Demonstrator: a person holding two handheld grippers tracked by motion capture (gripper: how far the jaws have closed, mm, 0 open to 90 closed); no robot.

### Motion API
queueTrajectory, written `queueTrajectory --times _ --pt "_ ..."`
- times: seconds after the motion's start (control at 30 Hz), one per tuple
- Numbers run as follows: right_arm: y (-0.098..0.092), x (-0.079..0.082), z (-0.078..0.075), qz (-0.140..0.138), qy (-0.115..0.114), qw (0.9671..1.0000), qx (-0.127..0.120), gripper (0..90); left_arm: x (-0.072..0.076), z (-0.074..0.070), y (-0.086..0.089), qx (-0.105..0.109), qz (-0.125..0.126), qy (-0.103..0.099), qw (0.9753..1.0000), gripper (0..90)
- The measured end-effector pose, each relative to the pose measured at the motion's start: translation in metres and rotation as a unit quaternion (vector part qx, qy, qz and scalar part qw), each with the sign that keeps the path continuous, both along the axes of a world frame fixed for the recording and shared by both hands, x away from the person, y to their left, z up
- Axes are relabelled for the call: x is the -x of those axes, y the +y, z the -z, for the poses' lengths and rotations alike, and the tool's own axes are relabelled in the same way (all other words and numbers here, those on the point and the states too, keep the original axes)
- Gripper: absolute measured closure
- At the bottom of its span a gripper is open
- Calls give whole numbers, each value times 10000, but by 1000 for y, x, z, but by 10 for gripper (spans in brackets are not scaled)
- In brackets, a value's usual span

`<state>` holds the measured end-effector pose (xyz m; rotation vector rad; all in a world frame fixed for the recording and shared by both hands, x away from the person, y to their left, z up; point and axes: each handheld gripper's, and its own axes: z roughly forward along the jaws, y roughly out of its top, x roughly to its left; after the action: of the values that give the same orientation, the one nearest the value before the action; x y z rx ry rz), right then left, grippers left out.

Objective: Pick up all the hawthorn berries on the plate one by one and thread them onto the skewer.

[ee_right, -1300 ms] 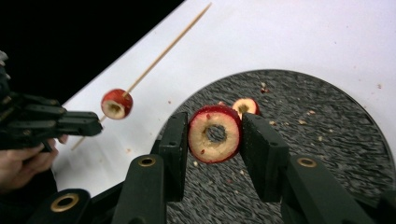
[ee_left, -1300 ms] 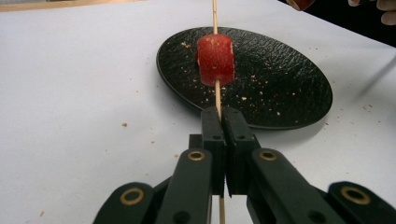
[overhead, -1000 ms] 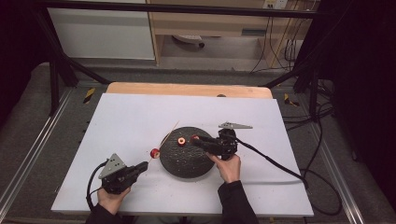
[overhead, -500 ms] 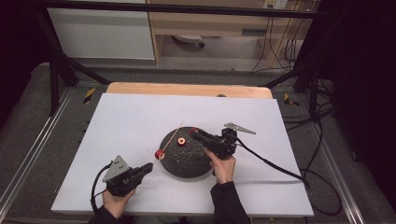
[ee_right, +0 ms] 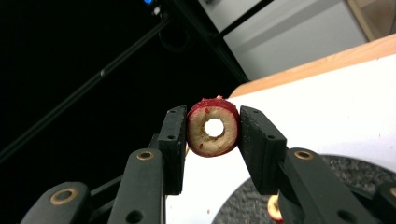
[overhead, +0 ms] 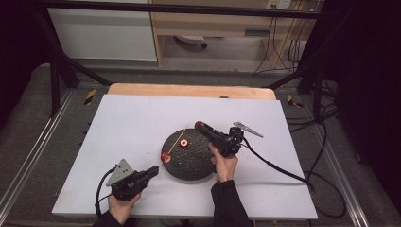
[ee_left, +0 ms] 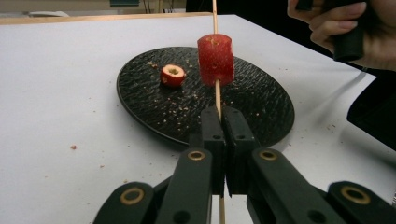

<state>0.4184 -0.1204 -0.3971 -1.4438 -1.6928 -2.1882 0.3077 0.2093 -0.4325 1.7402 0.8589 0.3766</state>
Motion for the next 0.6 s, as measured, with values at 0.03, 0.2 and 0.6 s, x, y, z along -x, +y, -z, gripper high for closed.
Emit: queueTrajectory --times 0.03,0.2,0.6 --pt "0 -1 0 17 -7 10000 -57 633 0 0 -1 -2 26 -9 10000 882" --pt "-2 -4 -3 134 -24 9995 -301 633 1 1 -5 10 79 16 10000 883" --pt "-5 -10 -7 298 -68 9963 -800 633 4 1 -13 61 133 -57 9999 882"
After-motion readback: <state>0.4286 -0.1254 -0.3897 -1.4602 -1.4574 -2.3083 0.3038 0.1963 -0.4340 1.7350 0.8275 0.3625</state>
